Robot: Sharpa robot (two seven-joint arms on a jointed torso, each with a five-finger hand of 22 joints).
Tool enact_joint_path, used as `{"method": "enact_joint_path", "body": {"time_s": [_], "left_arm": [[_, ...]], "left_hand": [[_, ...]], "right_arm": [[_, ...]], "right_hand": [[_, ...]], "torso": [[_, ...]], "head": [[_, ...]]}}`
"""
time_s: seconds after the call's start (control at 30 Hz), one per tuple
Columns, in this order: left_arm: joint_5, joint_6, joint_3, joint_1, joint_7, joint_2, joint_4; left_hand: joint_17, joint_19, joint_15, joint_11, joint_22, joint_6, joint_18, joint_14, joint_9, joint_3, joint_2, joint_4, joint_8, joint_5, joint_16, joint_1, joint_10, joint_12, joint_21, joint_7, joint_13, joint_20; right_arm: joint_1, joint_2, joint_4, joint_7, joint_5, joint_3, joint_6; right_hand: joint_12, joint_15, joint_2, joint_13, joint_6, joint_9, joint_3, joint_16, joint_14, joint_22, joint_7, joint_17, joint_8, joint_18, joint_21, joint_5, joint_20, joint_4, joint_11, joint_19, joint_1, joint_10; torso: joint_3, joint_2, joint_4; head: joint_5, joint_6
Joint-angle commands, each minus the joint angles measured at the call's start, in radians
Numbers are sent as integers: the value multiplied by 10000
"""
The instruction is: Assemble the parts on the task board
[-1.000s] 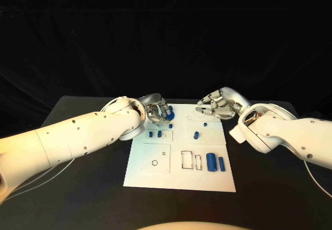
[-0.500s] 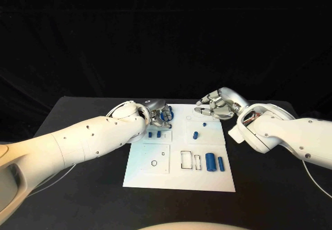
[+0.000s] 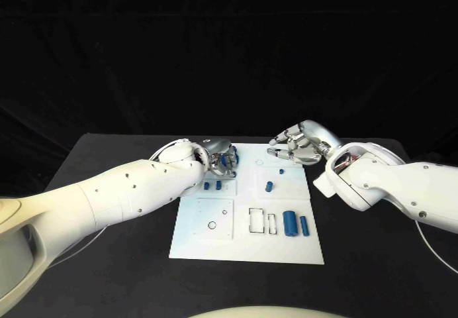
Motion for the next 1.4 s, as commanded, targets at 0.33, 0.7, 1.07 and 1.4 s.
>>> {"method": "enact_joint_path", "body": {"time_s": [0.33,0.7,1.07,1.4], "left_arm": [[-144,503,4,-11,60,98,-1],[-38,675,7,-37,-15,141,-117],[123,717,7,-107,65,274,-370],[269,781,7,-121,141,318,-443]], "left_hand": [[207,324,-22,-35,697,197,-220,220,-166,229,59,-77,-118,-37,312,-47,293,-194,535,-16,-179,-44],[261,541,-53,-59,1218,438,-310,352,-323,571,190,-208,-187,-36,490,-21,609,-422,936,-5,-372,-38],[224,537,-61,-72,1259,518,-312,360,-380,712,261,-218,-223,-35,506,-87,726,-517,975,-13,-438,-46],[165,522,-52,-54,1312,324,-319,359,-543,849,167,-288,-479,-35,528,-192,902,-715,1023,48,-547,-42]], "right_arm": [[-7,25,2,95,-114,0,104],[-7,49,-17,96,-137,0,109],[-7,84,-5,93,-147,1,124],[-7,97,12,77,-148,1,139]], "right_hand": [[-17,-57,73,4,14,16,38,-33,537,1362,-20,504,61,72,-59,61,-6,15,-24,-74,50,-23],[-17,-57,73,4,14,16,38,-33,537,1362,-20,504,61,72,-59,61,-6,15,-24,-74,50,-23],[-7,-58,81,14,19,17,44,-32,539,1363,-21,506,65,72,-59,73,-6,13,-25,-72,54,-13],[-7,-58,81,14,19,17,44,-32,539,1363,-21,506,65,72,-59,73,-6,13,-25,-72,54,-13]], "torso": [[-9,-4,13],[-4,6,4],[-4,-6,10],[-2,-6,12]], "head": [[-31,-15],[-53,-46],[-70,-55],[-80,-54]]}}
